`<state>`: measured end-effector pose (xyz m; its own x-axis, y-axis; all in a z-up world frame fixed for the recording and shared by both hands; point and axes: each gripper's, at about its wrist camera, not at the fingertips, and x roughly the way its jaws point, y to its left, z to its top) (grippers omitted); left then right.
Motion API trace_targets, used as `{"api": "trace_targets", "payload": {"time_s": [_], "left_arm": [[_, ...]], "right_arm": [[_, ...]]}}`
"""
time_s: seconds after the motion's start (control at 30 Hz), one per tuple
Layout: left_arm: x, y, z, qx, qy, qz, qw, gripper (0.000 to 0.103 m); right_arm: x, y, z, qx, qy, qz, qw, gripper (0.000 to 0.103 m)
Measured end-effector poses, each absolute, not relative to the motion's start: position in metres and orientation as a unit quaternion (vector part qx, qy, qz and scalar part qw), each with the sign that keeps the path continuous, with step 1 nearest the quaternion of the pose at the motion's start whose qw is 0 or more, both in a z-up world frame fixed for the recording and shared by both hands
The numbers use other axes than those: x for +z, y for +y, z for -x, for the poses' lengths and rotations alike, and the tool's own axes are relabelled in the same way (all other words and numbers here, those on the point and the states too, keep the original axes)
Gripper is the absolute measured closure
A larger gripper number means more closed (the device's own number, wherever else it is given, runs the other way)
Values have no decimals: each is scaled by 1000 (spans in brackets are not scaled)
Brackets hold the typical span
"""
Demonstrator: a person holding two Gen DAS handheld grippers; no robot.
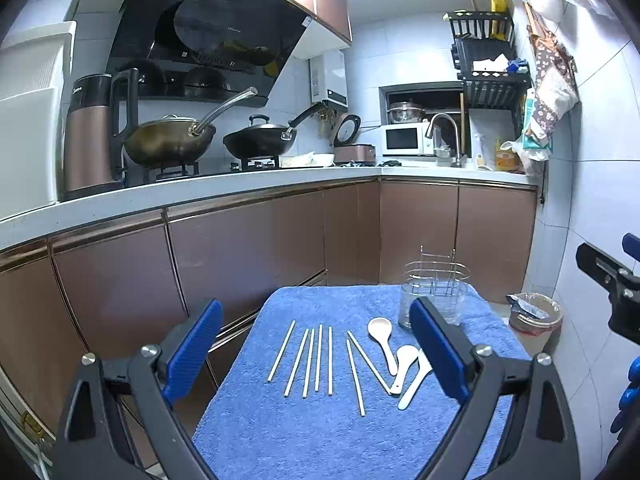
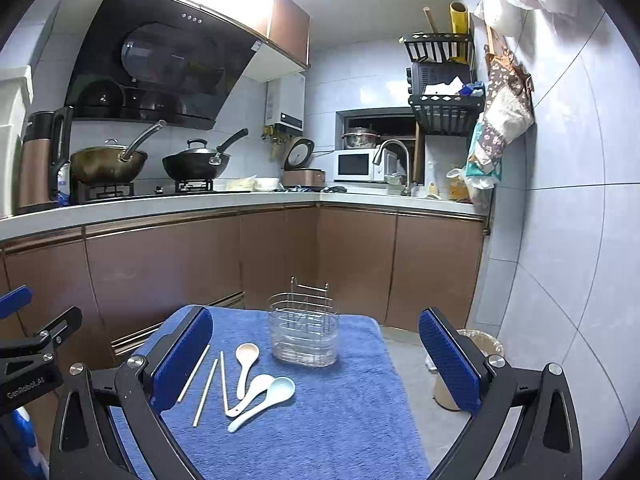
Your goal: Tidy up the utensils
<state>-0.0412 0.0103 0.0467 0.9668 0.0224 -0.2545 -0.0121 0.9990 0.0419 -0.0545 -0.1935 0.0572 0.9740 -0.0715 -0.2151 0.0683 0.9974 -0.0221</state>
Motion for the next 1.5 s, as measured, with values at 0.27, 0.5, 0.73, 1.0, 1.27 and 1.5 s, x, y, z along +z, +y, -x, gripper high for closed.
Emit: {"api": "trace_targets", "payload": {"time_s": [0.27,0.5,0.73,1.0,1.27,1.5], "left_arm": [[41,9,43,10,125,-18,992,9],[41,9,46,18,111,-14,994,9],[39,10,44,18,115,-10,993,9],[40,19,45,19,104,8,994,9],[37,28,42,19,98,16,995,8],[33,35,37,31,93,19,995,8]], "right_arm": [[61,-195,59,-31,95,2,995,0],[62,-194,63,-43,85,7,995,0],[61,-192,59,-30,82,-2,996,0],[59,-186,52,-20,82,-1,996,0],[55,-179,40,-19,90,11,996,0],[55,-179,35,-18,75,1,997,0]]}}
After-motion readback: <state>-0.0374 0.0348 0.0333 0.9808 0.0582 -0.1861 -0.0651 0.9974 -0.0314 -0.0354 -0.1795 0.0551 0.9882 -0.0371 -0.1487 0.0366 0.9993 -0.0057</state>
